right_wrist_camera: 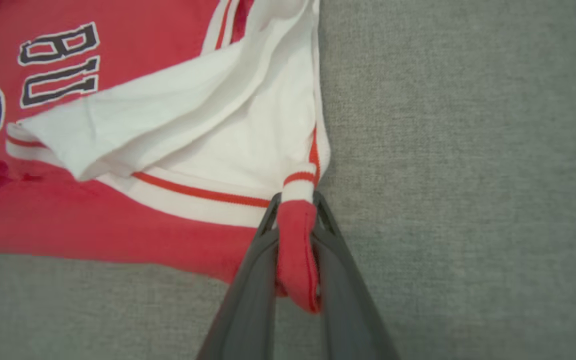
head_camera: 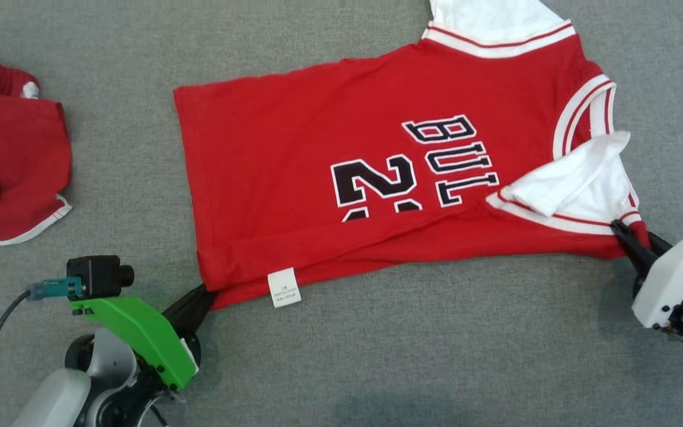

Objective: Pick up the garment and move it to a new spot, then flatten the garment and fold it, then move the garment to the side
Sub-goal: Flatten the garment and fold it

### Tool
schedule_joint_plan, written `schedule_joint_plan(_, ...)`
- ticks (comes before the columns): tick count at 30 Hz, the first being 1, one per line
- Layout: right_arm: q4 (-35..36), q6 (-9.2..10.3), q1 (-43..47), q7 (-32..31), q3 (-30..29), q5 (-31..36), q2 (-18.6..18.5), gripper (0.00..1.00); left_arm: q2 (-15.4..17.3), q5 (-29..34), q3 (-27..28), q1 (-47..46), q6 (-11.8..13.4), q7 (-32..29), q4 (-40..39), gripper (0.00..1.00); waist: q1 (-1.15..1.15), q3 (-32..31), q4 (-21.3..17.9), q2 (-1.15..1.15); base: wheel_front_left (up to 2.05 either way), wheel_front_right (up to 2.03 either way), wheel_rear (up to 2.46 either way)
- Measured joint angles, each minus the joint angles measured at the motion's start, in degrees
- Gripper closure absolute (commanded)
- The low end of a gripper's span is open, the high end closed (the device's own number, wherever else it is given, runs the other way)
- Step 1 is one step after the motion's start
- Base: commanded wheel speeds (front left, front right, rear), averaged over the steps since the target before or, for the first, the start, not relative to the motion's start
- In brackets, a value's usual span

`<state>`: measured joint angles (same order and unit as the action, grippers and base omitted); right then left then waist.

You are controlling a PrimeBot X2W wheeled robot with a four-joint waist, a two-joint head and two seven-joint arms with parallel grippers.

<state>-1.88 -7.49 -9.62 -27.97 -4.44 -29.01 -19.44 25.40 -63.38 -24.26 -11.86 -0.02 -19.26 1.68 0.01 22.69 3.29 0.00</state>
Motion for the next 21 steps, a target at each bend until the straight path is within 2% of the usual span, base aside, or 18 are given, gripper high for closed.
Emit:
schedule_joint_plan(8, 7.86, -0.07, 7.48, -11.96, -3.53, -7.11, -6.23, 1.0, 5.94, -3.87, 1.02, 4.87, 0.03, -6.05, -7.54, 1.0, -0.01, -5.94, -0.81, 0.0, 0.0, 0.0, 0.0)
schedule_joint_plan(12, 10.73, -0.05, 12.63, -16.26, -4.01, -9.61, -6.36, 1.0, 7.39, -5.06, 0.52, 8.28, 0.54, -7.79, -9.6, 1.0, -0.01, -6.93, -1.43, 0.0, 0.0, 0.0, 0.0)
schedule_joint_plan(16, 10.31, -0.03, 14.42, -15.94, -3.64, -8.57, -4.83, 1.0, 6.65, -5.27, -0.63, 10.81, 1.08, -7.32, -9.56, 1.0, -0.01, -5.66, -1.77, 0.0, 0.0, 0.0, 0.0)
schedule_joint_plan(17, 9.91, -0.03, 14.4, -15.19, -3.55, -7.95, -4.42, 1.0, 6.19, -5.04, -0.58, 10.83, 1.27, -6.7, -9.34, 0.67, -0.01, -5.23, -1.85, 0.0, 0.0, 0.0, 0.0)
schedule_joint_plan(18, 9.45, -0.03, 14.37, -14.4, -3.32, -7.37, -3.99, 1.0, 5.76, -4.9, -0.52, 10.83, 1.58, -6.06, -9.09, 0.14, -0.01, -4.76, -1.94, 0.0, 0.0, 0.0, 0.0)
schedule_joint_plan(19, 9.11, -0.03, 14.32, -13.69, -3.05, -6.77, -3.65, 0.71, 5.55, -4.43, -0.45, 10.83, 1.63, -5.37, -8.96, 0.0, -0.01, -4.38, -2.01, 0.0, 0.0, 0.0, 0.0)
schedule_joint_plan(20, 8.96, -0.03, 14.23, -12.84, -2.72, -6.36, -3.46, 0.0, 5.42, -4.14, -0.34, 10.83, 1.8, -4.78, -8.95, 0.0, -0.01, -4.01, -2.08, 0.0, 0.0, 0.0, 0.0)
schedule_joint_plan(21, 8.83, -0.03, 14.12, -12.24, -2.55, -6.04, -3.42, 0.0, 5.35, -3.97, -0.13, 10.84, 1.89, -4.3, -9.03, 0.0, -0.01, -3.76, -2.14, 0.0, 0.0, 0.0, 0.0)
